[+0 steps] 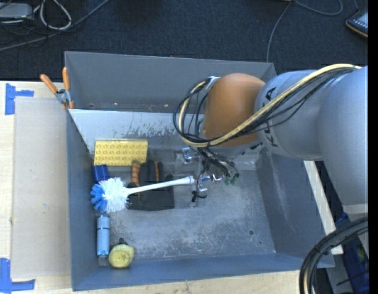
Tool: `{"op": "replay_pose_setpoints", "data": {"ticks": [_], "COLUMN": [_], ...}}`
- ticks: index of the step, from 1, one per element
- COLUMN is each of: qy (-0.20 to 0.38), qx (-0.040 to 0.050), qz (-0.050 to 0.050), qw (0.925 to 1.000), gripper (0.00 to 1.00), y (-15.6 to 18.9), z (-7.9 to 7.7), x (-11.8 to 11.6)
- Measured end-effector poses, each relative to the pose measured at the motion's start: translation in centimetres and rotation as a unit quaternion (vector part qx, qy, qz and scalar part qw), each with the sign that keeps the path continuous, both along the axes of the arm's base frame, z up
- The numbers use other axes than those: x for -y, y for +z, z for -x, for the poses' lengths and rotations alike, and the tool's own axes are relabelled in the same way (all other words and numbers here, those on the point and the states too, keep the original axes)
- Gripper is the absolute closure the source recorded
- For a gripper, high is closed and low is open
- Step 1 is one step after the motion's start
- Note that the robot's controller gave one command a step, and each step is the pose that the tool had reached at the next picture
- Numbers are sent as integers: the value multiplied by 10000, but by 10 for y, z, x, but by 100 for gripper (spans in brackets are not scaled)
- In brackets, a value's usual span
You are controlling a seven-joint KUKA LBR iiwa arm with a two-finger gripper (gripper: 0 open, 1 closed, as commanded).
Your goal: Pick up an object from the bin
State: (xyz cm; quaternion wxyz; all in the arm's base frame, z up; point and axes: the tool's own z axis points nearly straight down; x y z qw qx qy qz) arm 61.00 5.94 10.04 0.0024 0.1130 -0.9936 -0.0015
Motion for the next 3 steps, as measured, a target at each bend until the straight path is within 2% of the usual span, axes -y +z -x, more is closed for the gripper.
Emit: {"op": "replay_pose_setpoints", "data": {"ticks": [1, 2, 3], "qy": [39, 952, 952], "qx": [50, 18, 18], "qz": [31, -30, -30], "qw": [10000, 9955, 9955], "gripper": [0, 100, 100], "y": [-30, -30, -30], "z": [-8, 29, 29], "x": [45, -78, -78]}}
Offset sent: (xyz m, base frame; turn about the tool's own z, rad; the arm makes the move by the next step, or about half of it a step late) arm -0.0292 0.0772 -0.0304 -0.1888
